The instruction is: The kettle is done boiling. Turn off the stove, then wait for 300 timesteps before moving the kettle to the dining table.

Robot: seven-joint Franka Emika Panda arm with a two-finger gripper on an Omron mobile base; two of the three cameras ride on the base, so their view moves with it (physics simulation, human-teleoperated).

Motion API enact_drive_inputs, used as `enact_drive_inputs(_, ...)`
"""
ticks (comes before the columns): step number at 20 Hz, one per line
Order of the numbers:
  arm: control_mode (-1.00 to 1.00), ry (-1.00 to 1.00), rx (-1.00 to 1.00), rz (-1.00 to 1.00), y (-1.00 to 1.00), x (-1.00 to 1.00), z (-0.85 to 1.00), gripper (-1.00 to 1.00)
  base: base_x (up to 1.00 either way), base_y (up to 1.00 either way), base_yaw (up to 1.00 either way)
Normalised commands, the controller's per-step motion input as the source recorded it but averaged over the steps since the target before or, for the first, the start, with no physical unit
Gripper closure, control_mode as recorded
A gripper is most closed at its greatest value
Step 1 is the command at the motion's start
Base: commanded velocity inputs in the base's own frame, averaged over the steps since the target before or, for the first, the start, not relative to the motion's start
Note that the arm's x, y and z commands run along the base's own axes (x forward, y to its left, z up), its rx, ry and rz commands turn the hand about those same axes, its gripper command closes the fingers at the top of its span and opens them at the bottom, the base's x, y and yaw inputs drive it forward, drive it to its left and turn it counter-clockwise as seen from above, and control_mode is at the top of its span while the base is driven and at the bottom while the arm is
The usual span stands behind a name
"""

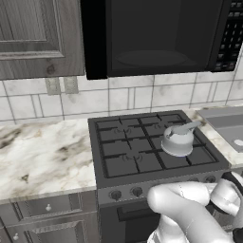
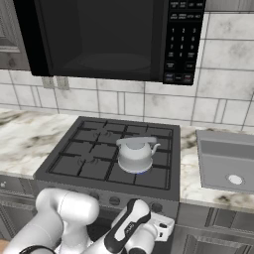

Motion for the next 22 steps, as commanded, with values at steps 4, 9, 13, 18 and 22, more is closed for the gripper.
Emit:
enact_drive_inputs(4, -1.00, 0.00, 0.00, 0.00, -0.05, 0.07, -0.09, -1.00, 0.00, 0.00, 0.00)
enact_drive_inputs(9, -1.00, 0.00, 0.00, 0.00, -0.04, 0.07, -0.08, -1.00, 0.00, 0.00, 0.00)
enact_drive_inputs(13, -1.00, 0.00, 0.00, 0.00, 0.00, 0.08, -0.05, -1.00, 0.00, 0.00, 0.00)
enact_drive_inputs(18, -1.00, -0.01, 0.00, 0.00, 0.00, 0.09, -0.01, -1.00, 0.00, 0.00, 0.00)
enact_drive_inputs(22, -1.00, 0.00, 0.00, 0.00, 0.00, 0.07, -0.02, -1.00, 0.00, 0.00, 0.00)
